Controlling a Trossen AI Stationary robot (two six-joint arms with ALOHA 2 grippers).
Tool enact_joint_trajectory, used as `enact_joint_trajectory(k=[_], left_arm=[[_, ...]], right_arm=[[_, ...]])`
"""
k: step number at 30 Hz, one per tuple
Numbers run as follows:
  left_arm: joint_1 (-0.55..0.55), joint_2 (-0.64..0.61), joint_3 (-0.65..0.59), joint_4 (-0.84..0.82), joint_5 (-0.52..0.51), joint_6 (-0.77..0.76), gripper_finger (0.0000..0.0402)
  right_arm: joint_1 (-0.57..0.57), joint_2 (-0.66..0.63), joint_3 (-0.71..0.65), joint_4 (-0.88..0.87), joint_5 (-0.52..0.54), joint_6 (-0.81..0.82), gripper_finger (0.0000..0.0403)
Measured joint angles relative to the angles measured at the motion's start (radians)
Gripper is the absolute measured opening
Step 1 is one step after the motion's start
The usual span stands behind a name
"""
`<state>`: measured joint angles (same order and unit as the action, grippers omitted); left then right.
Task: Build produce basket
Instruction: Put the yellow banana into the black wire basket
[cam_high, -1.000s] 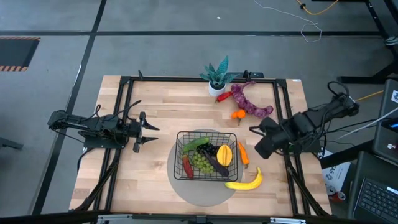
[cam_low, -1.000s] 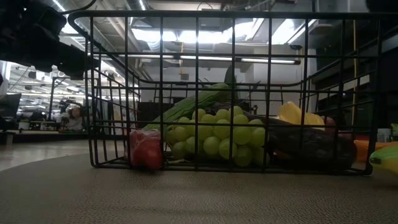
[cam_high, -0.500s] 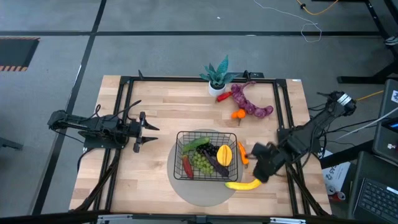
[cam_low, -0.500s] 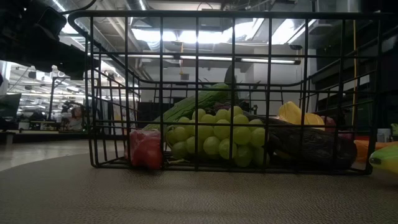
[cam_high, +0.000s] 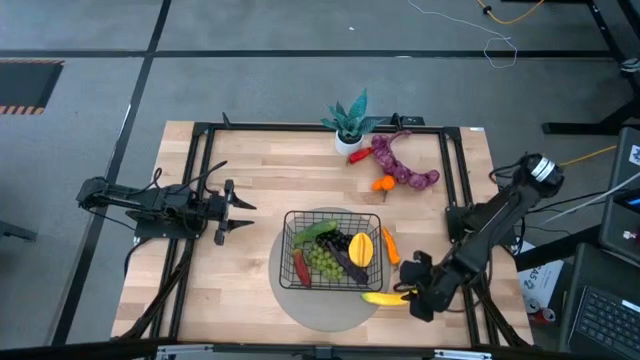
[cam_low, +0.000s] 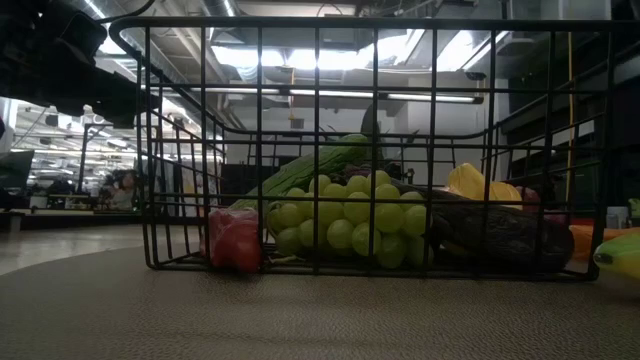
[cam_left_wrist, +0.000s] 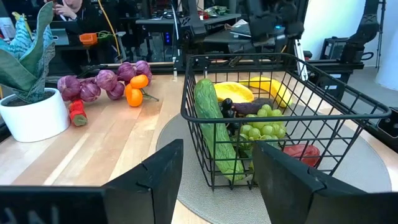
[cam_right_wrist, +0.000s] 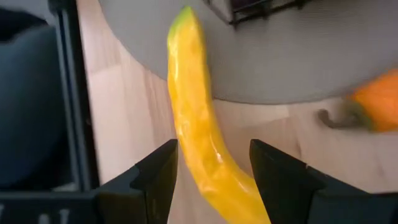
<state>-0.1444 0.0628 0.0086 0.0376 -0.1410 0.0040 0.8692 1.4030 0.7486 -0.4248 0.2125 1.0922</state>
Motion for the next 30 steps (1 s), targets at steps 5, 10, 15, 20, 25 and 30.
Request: enact_joint_trajectory(k=[5, 10, 15, 20, 25, 30], left_arm=[[0.000, 0.000, 0.000, 0.000, -0.001, 0.000, 0.0188], [0.000, 0.000, 0.000, 0.000, -0.003, 0.000, 0.0188], [0.000, 0.000, 0.000, 0.000, -0.003, 0.000, 0.0188], [0.000, 0.000, 0.000, 0.000, -0.003, 0.000, 0.0188], [0.000, 0.000, 0.000, 0.000, -0.003, 0.000, 0.0188], [0.000, 0.000, 0.000, 0.000, -0.003, 0.000, 0.0188]], right_arm=[[0.000, 0.085, 0.000, 0.079, -0.050, -0.095, 0.0201], [0.000, 0.137, 0.001, 0.106, -0.053, -0.106, 0.0201], [0.000, 0.203, 0.001, 0.114, -0.106, -0.062, 0.0201], [0.000, 0.247, 0.008, 0.112, -0.110, -0.029, 0.0201], [0.000, 0.243, 0.005, 0.116, -0.116, -0.028, 0.0195], [-0.002, 0.226, 0.003, 0.125, -0.149, -0.017, 0.0150]])
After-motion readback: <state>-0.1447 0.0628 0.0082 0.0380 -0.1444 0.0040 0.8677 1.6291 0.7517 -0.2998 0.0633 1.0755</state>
